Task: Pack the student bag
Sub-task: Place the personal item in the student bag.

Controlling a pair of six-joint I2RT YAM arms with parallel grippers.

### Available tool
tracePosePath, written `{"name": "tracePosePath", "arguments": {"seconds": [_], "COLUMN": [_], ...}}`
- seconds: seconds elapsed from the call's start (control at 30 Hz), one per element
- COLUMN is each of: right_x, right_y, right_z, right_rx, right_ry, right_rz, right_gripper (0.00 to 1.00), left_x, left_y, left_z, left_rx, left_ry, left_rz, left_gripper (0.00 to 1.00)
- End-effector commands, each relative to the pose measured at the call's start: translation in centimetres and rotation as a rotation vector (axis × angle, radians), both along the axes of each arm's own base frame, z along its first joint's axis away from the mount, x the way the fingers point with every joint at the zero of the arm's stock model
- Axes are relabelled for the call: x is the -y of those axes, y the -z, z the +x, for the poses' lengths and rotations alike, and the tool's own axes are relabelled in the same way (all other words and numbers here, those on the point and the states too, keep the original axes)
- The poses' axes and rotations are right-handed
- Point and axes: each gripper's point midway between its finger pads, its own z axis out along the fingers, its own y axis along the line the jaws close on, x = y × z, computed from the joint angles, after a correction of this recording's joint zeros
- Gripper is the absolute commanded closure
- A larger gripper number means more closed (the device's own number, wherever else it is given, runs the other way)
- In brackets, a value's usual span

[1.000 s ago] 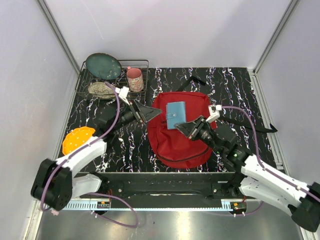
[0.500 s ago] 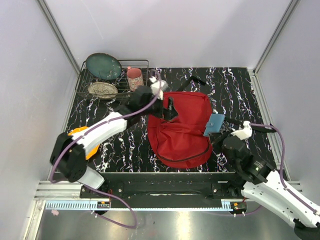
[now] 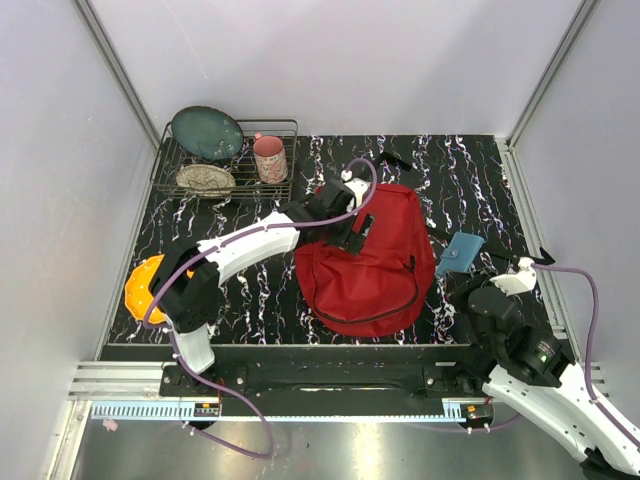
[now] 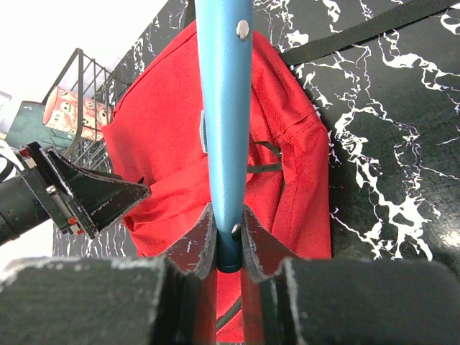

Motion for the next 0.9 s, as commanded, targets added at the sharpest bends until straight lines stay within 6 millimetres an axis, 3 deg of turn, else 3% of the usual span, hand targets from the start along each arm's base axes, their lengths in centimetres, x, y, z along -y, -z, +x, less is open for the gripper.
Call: {"name": "tracePosePath", "arguments": {"seconds": [0.0, 0.3, 0.73, 0.87], "right_x": [1.2, 1.0, 0.2, 0.1], "right_y": [-1.4, -1.0, -0.2, -0.1], "right_z": [0.0, 0.1, 0.4, 0.4], "right_rx": [0.032, 0.016, 0.001, -0.002], "right_ry": [0.059, 0.057, 0.04, 0.034], "right_rz": [0.022, 0.009, 0.018, 0.019], "right_gripper": [0.98, 0.95, 0.92, 0.91], "left_x": [-1.0, -2.3, -8.5, -10.0], "left_y": [-1.3, 0.5, 2.2, 1.0], "left_z": [2.3, 2.7, 2.3, 2.3], "left_rx": [0.077, 0.07, 0.094, 0.122], "left_ry": [-0.09, -0.174, -0.338, -0.389], "left_rz": [0.044, 0.096, 0.213, 0.19], "left_gripper": [0.01, 0.01, 0.01, 0.01]}}
